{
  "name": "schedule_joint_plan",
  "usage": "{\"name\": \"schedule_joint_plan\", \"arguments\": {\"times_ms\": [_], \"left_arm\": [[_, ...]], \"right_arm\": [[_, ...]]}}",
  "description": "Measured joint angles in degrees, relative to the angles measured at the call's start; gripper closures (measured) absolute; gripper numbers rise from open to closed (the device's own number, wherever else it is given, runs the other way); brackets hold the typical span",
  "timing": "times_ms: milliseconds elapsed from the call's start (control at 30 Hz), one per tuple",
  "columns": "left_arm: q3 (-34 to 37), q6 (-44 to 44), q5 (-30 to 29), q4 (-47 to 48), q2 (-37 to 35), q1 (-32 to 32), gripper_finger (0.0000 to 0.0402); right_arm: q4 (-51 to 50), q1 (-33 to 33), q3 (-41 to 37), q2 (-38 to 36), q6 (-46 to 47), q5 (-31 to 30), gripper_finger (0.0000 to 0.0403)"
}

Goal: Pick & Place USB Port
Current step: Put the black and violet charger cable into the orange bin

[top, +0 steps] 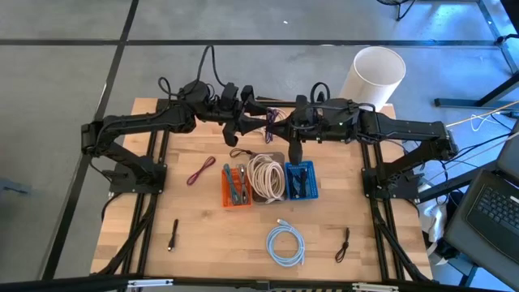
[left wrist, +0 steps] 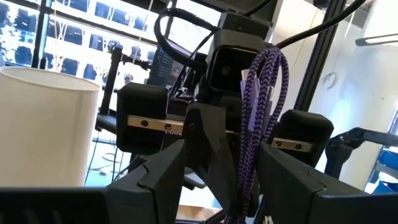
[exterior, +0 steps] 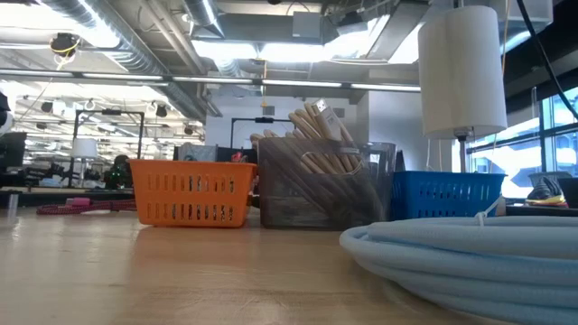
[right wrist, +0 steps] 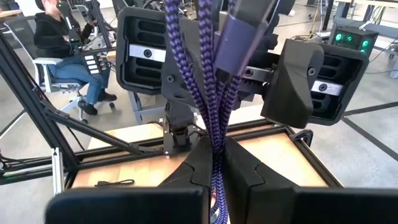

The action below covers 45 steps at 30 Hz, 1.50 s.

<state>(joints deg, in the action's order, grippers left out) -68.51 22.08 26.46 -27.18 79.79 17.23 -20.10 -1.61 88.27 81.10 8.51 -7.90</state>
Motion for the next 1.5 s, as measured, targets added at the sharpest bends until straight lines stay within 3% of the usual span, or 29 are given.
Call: {"name": "schedule_joint_plan", "arguments": {"times_ms": [100,233,300,533,733,900,1067,1200,1333,1500], "left_arm": [[0.00,-2.96,0.29,-0.04,0.00,-0.02,0.0251],[0.00,-6.12,1.79,-0.25,-0.02,-0.28,0.0358],[0.00,-6.18,2.44,-0.17,-0.02,-0.31,0.0387],[0.00,-5.97,2.03,-0.14,-0.02,-0.28,0.0397],[0.00,-5.02,1.32,0.96,-0.14,-0.16,0.0397],[-0.01,-4.77,0.57,4.57,-1.75,1.09,0.0398],[-0.02,-3.82,-7.49,20.65,-5.90,2.41,0.0398],[-0.02,-3.21,-22.38,40.40,-9.72,1.56,0.0398],[-0.02,2.91,-39.47,58.13,-13.18,0.72,0.0398],[-0.02,13.51,-49.30,67.94,-17.07,2.72,0.0399]], "right_arm": [[-0.02,0.02,0.00,0.00,0.00,0.00,0.0388],[-0.32,0.03,0.00,0.00,0.02,-0.02,0.0388],[-0.50,0.02,0.00,0.00,0.01,-0.02,0.0388],[-0.48,0.00,0.00,0.04,0.00,-1.79,0.0371],[-3.40,-0.05,-0.02,-3.05,-1.61,-6.76,0.0303],[-12.50,0.00,-0.02,-7.94,-0.94,-11.00,0.0242],[-24.38,-0.02,0.00,-12.56,5.43,-16.38,0.0207],[-34.66,0.00,0.00,-15.07,10.61,-20.03,0.0202],[-44.19,0.00,0.00,-16.93,13.28,-22.53,0.0208],[-48.92,0.00,0.00,-19.04,16.48,-25.97,0.0218]]}}
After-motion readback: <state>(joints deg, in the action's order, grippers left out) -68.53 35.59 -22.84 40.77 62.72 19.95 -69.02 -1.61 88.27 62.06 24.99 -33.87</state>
